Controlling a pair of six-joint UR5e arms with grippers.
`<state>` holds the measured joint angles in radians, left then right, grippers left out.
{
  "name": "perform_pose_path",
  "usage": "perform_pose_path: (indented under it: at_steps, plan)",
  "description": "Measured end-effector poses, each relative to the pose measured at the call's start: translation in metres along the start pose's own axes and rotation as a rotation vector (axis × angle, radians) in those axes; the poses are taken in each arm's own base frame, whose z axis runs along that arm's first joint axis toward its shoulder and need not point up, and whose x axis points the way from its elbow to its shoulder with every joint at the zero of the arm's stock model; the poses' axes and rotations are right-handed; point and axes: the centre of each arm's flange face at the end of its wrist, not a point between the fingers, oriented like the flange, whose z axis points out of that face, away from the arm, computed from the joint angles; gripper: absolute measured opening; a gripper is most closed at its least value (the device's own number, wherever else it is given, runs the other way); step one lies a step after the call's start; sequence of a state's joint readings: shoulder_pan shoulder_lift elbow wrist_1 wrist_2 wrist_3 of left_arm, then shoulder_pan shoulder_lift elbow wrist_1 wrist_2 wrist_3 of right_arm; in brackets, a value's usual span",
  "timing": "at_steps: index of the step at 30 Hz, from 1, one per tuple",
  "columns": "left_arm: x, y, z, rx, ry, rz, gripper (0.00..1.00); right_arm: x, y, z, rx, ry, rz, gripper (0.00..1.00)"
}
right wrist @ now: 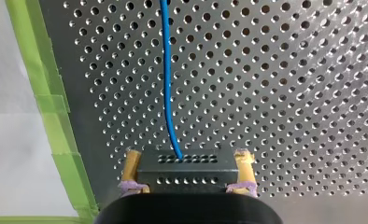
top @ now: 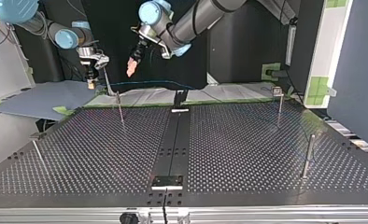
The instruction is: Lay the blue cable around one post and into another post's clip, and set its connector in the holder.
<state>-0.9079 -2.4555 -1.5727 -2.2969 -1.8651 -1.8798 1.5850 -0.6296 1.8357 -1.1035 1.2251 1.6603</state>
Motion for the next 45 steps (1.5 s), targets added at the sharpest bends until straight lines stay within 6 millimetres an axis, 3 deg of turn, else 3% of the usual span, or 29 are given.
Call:
perform_pose_path:
  at_steps: [9,24,31,45]
  plan:
    - [0.027,0.015,0.024,-0.021,0.010,-0.001,1.00,0.002,0.000,0.002,0.015,0.014,-0.004,0.02]
    - [0.103,0.071,0.029,-0.093,0.095,-0.042,1.00,0.002,-0.003,0.002,0.025,0.017,-0.004,0.02]
    - [0.099,0.070,0.047,-0.094,0.088,-0.060,1.00,0.002,-0.003,0.002,0.026,0.017,-0.005,0.02]
    - [0.087,0.059,0.062,-0.115,0.051,-0.091,1.00,0.002,-0.003,0.002,0.029,0.017,-0.003,0.02]
